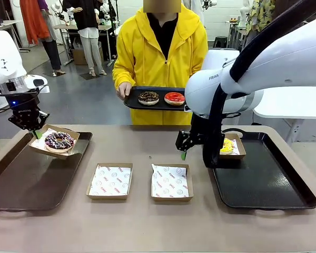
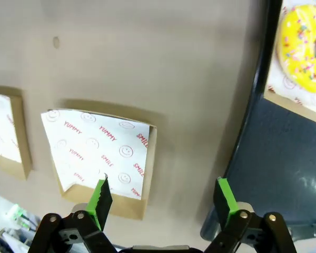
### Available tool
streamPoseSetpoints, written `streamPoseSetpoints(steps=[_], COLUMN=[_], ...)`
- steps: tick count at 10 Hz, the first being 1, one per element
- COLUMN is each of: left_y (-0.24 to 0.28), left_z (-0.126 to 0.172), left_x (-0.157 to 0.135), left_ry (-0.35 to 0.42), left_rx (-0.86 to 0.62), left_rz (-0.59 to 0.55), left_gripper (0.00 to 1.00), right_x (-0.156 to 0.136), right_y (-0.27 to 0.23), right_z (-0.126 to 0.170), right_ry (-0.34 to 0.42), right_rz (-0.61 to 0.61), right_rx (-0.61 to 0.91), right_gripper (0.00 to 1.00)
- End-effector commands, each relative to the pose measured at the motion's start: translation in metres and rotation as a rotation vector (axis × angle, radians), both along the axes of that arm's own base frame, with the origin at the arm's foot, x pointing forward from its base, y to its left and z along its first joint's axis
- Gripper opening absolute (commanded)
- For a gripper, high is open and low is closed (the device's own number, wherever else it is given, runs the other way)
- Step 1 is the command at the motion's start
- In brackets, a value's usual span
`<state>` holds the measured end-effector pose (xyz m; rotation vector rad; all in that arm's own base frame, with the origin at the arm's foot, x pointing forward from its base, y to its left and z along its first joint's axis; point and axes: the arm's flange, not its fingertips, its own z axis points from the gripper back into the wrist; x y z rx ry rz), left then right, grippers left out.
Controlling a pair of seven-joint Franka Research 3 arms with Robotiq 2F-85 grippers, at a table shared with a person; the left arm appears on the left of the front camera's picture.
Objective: Individually package the donuts and arrange them on the tray.
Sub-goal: Place the picked Paper togo box on the Handle tray while simultaneously picking up another Paper togo box from the table with the other hand.
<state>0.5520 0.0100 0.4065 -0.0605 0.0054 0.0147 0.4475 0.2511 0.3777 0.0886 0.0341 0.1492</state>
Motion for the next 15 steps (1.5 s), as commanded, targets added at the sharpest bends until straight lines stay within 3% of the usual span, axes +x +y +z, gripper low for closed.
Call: streamPoseSetpoints(steps=[1, 2, 9, 12, 15], left_y=[0.005, 0.000, 0.001, -0.003, -0.004], left_z=[0.001, 0.000, -0.002, -0.008, -0.017], left_x=[0.011, 0.000, 0.005, 0.007, 0.014], left_ry=[-0.006, 0.000, 0.002, -0.037, -0.049], left_rx=[0.006, 0.000, 0.000, 0.024, 0.037], left_rz=[0.029, 0.000, 0.002, -0.017, 0.012], left_gripper=[0.01, 0.01, 0.01, 0.01, 0.01], right_x=[-0.002, -0.003, -0.002, -0.031, -0.053], right_y=[0.018, 0.016, 0.008, 0.029, 0.039], right_z=[-0.006, -0.001, -0.004, -0.022, -0.034], right_ry=[-0.043, -0.025, -0.013, 0.004, -0.002], right_rz=[-0.049, -0.008, -0.016, -0.096, -0.074], right_rx=[-0.058, 0.012, -0.016, -0.121, -0.136], right_gripper=[1.00, 1.00, 1.00, 1.00, 1.00])
